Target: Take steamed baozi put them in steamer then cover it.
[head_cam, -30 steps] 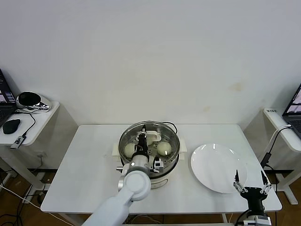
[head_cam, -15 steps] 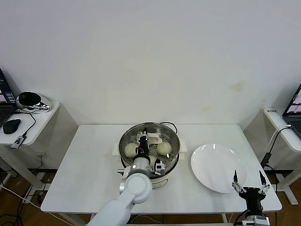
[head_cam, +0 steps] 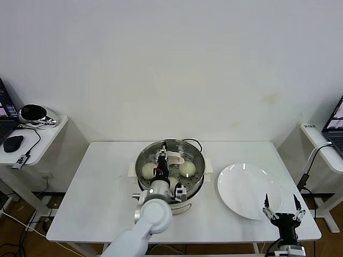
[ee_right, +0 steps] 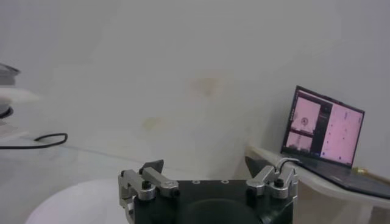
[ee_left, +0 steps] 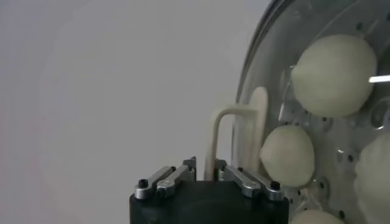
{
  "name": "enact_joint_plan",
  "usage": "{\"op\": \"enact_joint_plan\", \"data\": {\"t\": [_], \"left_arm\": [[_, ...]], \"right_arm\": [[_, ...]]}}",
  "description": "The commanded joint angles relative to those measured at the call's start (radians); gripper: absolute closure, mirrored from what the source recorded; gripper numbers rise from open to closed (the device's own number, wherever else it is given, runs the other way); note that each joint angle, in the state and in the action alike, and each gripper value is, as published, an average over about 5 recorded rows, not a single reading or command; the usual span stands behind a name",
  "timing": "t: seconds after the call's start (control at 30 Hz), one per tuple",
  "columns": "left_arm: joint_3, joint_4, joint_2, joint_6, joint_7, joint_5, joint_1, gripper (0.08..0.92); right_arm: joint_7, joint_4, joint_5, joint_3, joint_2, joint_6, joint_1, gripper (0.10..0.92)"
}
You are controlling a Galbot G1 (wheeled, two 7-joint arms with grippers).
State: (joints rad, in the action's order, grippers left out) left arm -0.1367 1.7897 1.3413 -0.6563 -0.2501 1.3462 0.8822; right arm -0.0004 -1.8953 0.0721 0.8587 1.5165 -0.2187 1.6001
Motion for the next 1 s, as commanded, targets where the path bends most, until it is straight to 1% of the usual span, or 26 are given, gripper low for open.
{"op": "enact_joint_plan", "data": {"t": [0.03,0.17,0.27,0.33,0.4,0.47,0.57,0.6,0.63,0.7,0.8,0.9,1.0], "left_arm": [[0.023,0.129,-0.023,0.015,0.070,-0.088,0.115,0.549],[0.041,0.221,-0.068,0.045,0.135,-0.232,0.210,0.428],[0.085,0.293,-0.095,0.107,0.227,-0.368,0.288,0.341],[0.140,0.339,-0.104,0.196,0.304,-0.475,0.347,0.289],[0.214,0.378,-0.102,0.331,0.381,-0.602,0.439,0.233],[0.295,0.397,-0.095,0.489,0.446,-0.762,0.544,0.197],[0.421,0.395,-0.072,0.705,0.524,-1.054,0.685,0.180],[0.462,0.391,-0.060,0.755,0.545,-1.137,0.718,0.178],[0.499,0.389,-0.048,0.779,0.564,-1.198,0.746,0.178],[0.555,0.391,-0.032,0.797,0.589,-1.302,0.797,0.177],[0.610,0.408,-0.043,0.782,0.582,-1.433,0.877,0.177],[0.653,0.414,-0.056,0.787,0.577,-1.508,0.954,0.177],[0.684,0.379,-0.064,0.819,0.575,-1.542,1.007,0.177]], "right_arm": [[-0.001,-0.007,0.002,-0.001,0.000,0.002,0.004,0.203],[-0.002,-0.010,0.006,-0.004,0.002,0.001,0.008,0.203],[-0.002,-0.011,0.009,-0.009,0.004,-0.001,0.012,0.203],[-0.003,-0.013,0.010,-0.012,0.005,-0.004,0.014,0.203],[-0.006,-0.015,0.011,-0.014,0.006,-0.008,0.017,0.203],[-0.011,-0.015,0.010,-0.015,0.005,-0.014,0.018,0.203],[-0.016,-0.013,0.002,-0.022,0.002,-0.024,0.018,0.203],[-0.016,-0.013,-0.002,-0.026,0.000,-0.028,0.018,0.203],[-0.018,-0.013,-0.007,-0.031,-0.002,-0.030,0.019,0.203],[-0.025,-0.013,-0.021,-0.048,-0.012,-0.033,0.024,0.203],[-0.044,-0.013,-0.053,-0.083,-0.043,-0.030,0.046,0.203],[-0.065,-0.013,-0.104,-0.120,-0.092,-0.016,0.080,0.203],[-0.088,-0.008,-0.148,-0.155,-0.139,-0.018,0.115,0.203]]}}
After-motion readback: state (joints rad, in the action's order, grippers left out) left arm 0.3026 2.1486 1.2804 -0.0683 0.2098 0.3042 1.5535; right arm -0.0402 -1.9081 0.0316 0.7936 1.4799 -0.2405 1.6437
